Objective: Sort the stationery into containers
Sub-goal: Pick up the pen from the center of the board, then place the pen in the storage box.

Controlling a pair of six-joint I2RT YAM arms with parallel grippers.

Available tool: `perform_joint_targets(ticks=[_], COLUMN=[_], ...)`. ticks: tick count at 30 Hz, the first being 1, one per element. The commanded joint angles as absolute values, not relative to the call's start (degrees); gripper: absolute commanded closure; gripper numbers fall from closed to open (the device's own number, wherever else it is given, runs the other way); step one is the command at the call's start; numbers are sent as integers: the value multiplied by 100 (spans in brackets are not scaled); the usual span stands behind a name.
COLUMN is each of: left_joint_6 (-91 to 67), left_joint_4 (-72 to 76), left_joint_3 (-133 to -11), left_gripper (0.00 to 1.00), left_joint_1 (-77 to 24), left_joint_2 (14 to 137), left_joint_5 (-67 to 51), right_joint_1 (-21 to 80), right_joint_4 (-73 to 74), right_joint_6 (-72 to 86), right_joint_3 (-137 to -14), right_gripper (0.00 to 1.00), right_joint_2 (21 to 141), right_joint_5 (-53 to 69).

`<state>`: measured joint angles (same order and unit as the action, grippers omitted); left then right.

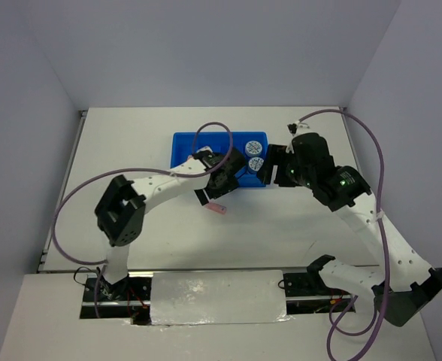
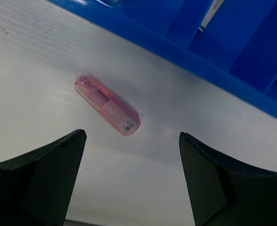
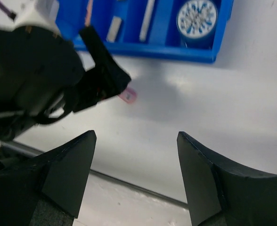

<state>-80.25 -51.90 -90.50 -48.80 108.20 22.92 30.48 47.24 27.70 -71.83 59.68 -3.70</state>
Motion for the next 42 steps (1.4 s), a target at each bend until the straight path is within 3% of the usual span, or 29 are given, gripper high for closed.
perform_joint_targets(ticks=[1, 17, 21, 22, 24, 27, 28, 31, 34, 38, 42], left_joint_6=[-8717, -9150, -9149, -9158, -9149, -8922, -8825, -8220, -7140, -5268, -3626], left_joint_4=[-5764, -5547, -5406, -5362, -5300, -4907, -4748, -4177, -4026, -3527, -2885], left_joint_3=[-9727, -9089, -8711, -8484, -8097, -7404, -7192, -6505, -6354, -6459, -6749], left_gripper=[7, 25, 44, 58, 71, 78, 86, 94, 98, 89, 84], left_joint_1=[-4895, -5097, -5177, -5185, -5186, -5229, -5247, -5317, -5335, -5073, -4019], left_joint_2=[11398, 12059, 11998, 11840, 11612, 10944, 10507, 9523, 8609, 7709, 7497], left_joint_5=[2505, 2022, 1828, 1811, 1828, 2004, 2056, 2179, 2530, 2874, 2044], right_joint_1=[3067, 3067, 3067, 3076, 3067, 3067, 3059, 3059, 3067, 3059, 3067], right_joint_4=[4904, 5388, 5405, 5405, 5379, 5291, 5282, 5238, 5203, 5159, 5080], right_joint_6=[2593, 1662, 1643, 1652, 1714, 1810, 1845, 1916, 1942, 2021, 2162], right_joint_3=[-6943, -7629, -7778, -7813, -7892, -7928, -7945, -8006, -8068, -8130, -8174], right_gripper=[23, 22, 22, 22, 22, 22, 22, 22, 22, 22, 22], right_joint_2=[5828, 5695, 5739, 5757, 5748, 5766, 5792, 5862, 5958, 6073, 6187], right_joint_5=[-88, -26, 114, 132, 202, 307, 325, 395, 396, 325, 343])
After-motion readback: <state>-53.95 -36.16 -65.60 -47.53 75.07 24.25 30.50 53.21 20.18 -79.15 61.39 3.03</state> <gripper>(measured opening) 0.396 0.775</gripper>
